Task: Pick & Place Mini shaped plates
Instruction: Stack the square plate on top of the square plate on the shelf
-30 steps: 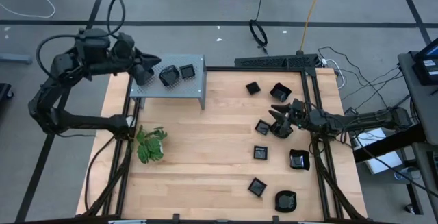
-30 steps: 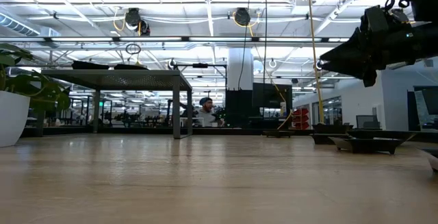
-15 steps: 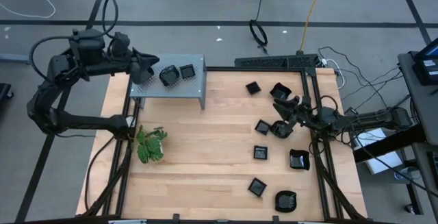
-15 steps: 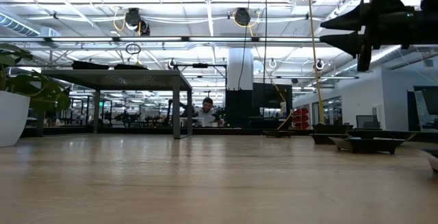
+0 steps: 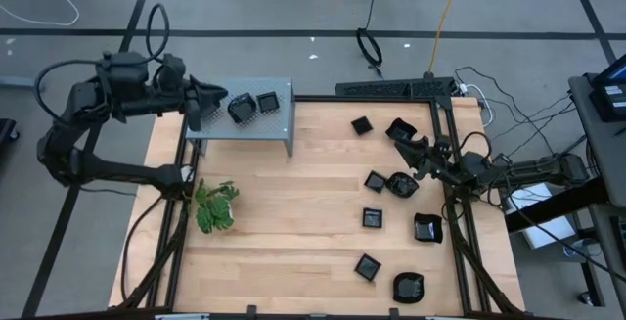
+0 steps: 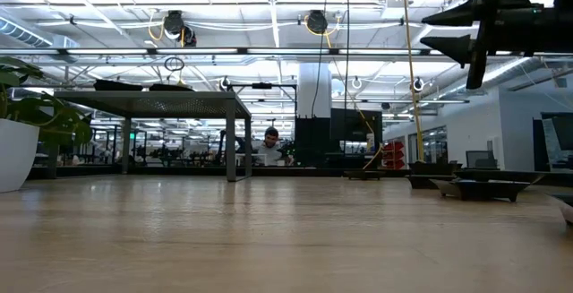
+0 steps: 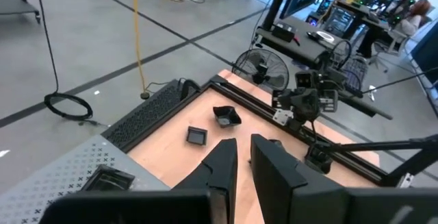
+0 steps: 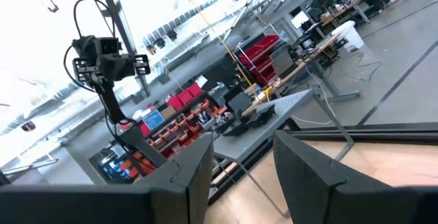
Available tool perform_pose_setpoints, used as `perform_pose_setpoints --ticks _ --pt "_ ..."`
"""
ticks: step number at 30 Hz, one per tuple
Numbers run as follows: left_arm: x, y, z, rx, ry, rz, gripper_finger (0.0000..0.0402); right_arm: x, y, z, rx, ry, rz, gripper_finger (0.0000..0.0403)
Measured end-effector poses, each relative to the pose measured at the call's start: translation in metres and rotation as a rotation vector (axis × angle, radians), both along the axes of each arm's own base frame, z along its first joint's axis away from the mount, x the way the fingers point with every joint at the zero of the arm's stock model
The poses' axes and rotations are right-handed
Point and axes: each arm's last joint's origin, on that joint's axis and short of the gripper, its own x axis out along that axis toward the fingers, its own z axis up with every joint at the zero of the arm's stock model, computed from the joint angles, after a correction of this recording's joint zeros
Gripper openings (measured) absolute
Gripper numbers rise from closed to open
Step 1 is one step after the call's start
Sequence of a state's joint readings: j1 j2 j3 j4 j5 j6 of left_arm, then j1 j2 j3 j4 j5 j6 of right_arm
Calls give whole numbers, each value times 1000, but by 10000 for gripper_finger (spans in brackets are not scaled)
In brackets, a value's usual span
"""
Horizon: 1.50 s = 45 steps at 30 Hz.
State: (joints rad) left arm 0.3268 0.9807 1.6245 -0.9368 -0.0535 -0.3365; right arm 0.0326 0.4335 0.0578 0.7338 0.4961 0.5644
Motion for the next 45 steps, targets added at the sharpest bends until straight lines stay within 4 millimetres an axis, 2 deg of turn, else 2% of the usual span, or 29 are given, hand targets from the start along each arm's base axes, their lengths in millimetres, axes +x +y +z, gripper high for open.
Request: perform_pose_setpoints --ticks 7,10,13,16,19,22,26,32,39,45 --pt "3 -6 0 -6 -6 -38 47 1 0 -2 -23 43 -9 142" --pt "4 -8 0 -6 -5 -51 47 7 0 12 -88 123 -25 142" --pt "4 -9 0 -6 -6 -58 47 15 0 26 -127 278 -23 142" --pt "4 -9 0 -6 -5 -59 47 24 2 35 -143 505 25 142" --pt "4 -9 0 -6 -6 -59 47 33 4 49 -143 679 128 142" --pt "4 -9 0 -6 -5 -59 47 44 8 54 -130 849 282 142" --pt "4 -9 0 -6 -6 -59 47 57 15 42 -103 1023 505 142" --pt "4 -9 0 -30 -14 -51 47 74 22 7 -111 1178 792 141" --pt "4 -9 0 -58 -24 -43 47 91 23 -25 -286 1310 900 141" --pt "4 -9 -2 -65 -6 -42 47 107 24 -42 -337 1310 918 141"
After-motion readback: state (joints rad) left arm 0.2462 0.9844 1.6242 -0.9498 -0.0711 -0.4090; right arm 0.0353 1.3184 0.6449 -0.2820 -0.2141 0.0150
